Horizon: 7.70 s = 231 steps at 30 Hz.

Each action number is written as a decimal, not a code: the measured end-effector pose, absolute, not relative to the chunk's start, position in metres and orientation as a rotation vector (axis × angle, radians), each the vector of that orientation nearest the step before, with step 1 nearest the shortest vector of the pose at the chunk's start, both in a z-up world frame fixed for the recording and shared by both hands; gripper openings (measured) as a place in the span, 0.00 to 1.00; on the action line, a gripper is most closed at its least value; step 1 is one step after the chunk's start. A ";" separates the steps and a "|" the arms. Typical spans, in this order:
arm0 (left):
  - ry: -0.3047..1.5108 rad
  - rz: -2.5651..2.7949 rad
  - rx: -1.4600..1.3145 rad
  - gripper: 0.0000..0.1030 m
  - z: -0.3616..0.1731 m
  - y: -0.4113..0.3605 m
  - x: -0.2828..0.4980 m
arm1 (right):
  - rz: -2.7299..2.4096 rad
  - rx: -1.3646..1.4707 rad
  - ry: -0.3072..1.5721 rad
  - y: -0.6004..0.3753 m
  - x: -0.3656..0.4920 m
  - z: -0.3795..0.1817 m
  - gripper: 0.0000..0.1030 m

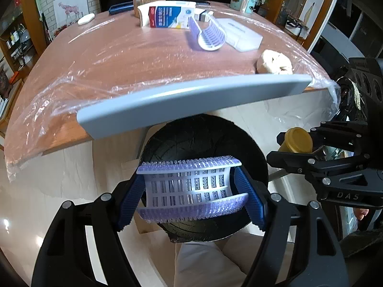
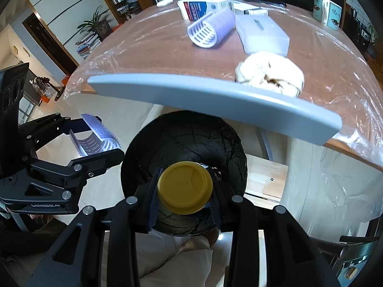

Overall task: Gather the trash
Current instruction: 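Carry the hair roller and yellow cup in both tools over the trash bin, then lower both tools into the bin and open them to release the items, then move both tools back over the table toward the boxes and card, then grasp the white Naproxen box with the left tool while the right tool grasps the translucent card, then carry the Naproxen box and translucent card in both tools over the trash bin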

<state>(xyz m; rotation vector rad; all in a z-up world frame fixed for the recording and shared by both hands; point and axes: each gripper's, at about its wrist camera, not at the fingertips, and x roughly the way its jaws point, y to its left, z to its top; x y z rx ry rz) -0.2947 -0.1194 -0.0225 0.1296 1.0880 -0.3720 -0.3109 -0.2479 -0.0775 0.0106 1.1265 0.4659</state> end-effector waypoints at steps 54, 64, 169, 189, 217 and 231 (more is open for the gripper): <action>1.204 -0.321 0.203 0.74 -0.093 -0.122 -0.273 | 0.401 -0.028 1.250 -0.235 -0.289 -0.134 0.35; 1.170 -0.344 0.119 0.84 -0.081 -0.114 -0.272 | 0.362 0.034 1.211 -0.246 -0.288 -0.126 0.70; 0.960 -0.409 0.113 0.79 0.024 -0.145 -0.067 | 0.319 0.049 0.983 -0.307 -0.124 -0.022 0.53; 0.955 -0.357 0.071 0.79 0.030 -0.119 -0.103 | 0.296 0.141 0.971 -0.305 -0.139 -0.011 0.53; 0.954 -0.423 0.089 0.79 0.030 -0.086 -0.158 | 0.254 0.168 0.922 -0.267 -0.204 0.001 0.53; 0.961 -0.349 0.056 0.79 0.029 -0.097 -0.202 | 0.351 0.134 0.950 -0.275 -0.246 -0.005 0.53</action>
